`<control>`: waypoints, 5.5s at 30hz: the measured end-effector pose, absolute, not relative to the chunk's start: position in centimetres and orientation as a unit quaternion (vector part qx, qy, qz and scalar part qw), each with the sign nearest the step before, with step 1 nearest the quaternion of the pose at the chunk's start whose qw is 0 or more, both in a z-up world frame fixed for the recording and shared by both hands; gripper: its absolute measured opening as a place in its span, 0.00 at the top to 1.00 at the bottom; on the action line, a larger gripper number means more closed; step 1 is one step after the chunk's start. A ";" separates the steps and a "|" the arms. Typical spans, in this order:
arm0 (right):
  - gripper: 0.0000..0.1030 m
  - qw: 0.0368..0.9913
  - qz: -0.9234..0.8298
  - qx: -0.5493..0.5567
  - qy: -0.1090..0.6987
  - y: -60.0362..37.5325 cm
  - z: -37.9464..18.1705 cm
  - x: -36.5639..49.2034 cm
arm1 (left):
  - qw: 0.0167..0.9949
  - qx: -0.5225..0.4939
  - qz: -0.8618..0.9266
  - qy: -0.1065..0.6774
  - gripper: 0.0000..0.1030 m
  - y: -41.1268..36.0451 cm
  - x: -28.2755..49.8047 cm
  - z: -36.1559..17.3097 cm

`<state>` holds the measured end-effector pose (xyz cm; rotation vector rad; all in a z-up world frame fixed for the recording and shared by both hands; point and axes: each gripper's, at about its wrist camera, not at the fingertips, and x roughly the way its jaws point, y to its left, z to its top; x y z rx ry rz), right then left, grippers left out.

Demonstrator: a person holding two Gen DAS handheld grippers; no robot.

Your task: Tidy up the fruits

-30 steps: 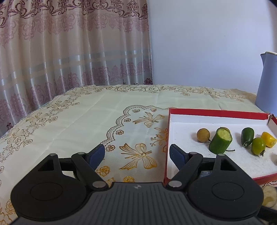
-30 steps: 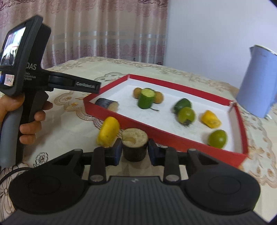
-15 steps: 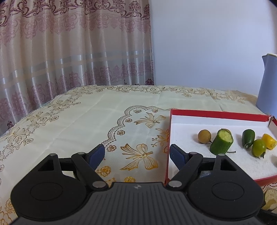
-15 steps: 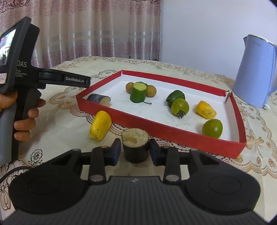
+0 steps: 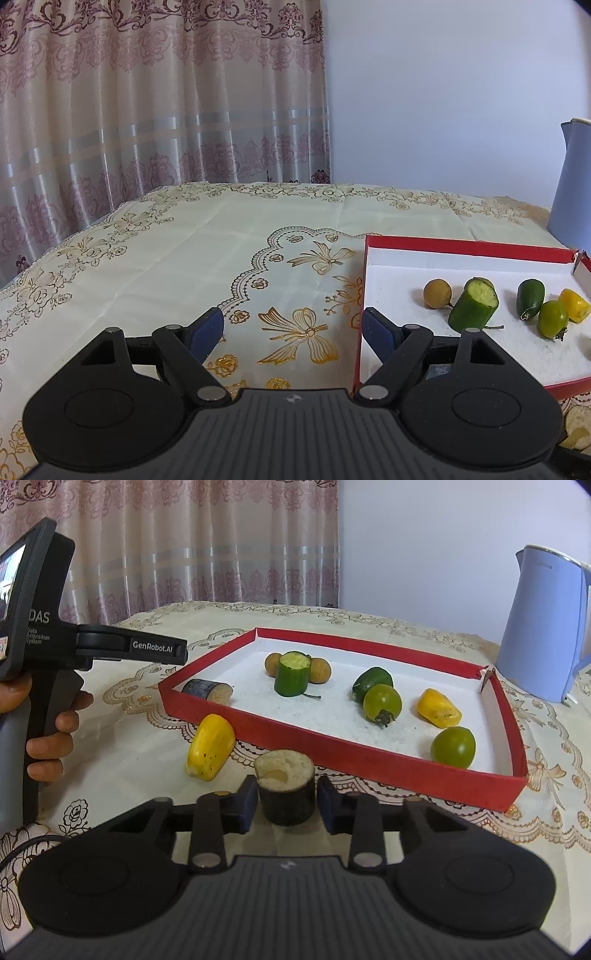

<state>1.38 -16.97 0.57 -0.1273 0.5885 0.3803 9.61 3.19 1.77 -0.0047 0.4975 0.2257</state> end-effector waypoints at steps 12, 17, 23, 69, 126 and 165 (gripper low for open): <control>0.70 0.949 0.150 -0.048 0.272 -19.8 1.4 -0.1 | 0.964 -0.006 0.103 0.244 0.21 3.1 9.6 1.9; 0.70 0.950 0.146 -0.017 0.276 -21.0 0.7 0.3 | 0.966 -0.022 0.070 0.250 0.21 2.8 7.7 2.6; 0.70 0.949 0.151 -0.024 0.277 -20.7 0.4 0.3 | 0.962 0.010 0.023 0.270 0.21 -0.3 4.5 2.0; 0.70 0.946 0.156 -0.025 0.284 -20.6 0.1 0.4 | 0.941 0.071 0.022 0.329 0.43 -6.0 7.3 -0.4; 0.68 0.946 0.152 -0.017 0.287 -20.9 0.2 0.6 | 0.965 0.015 -0.022 0.261 0.86 -0.7 5.0 6.1; 0.66 0.945 0.152 -0.016 0.291 -20.9 0.1 0.7 | 0.954 0.081 -0.052 0.283 0.97 0.5 3.9 2.0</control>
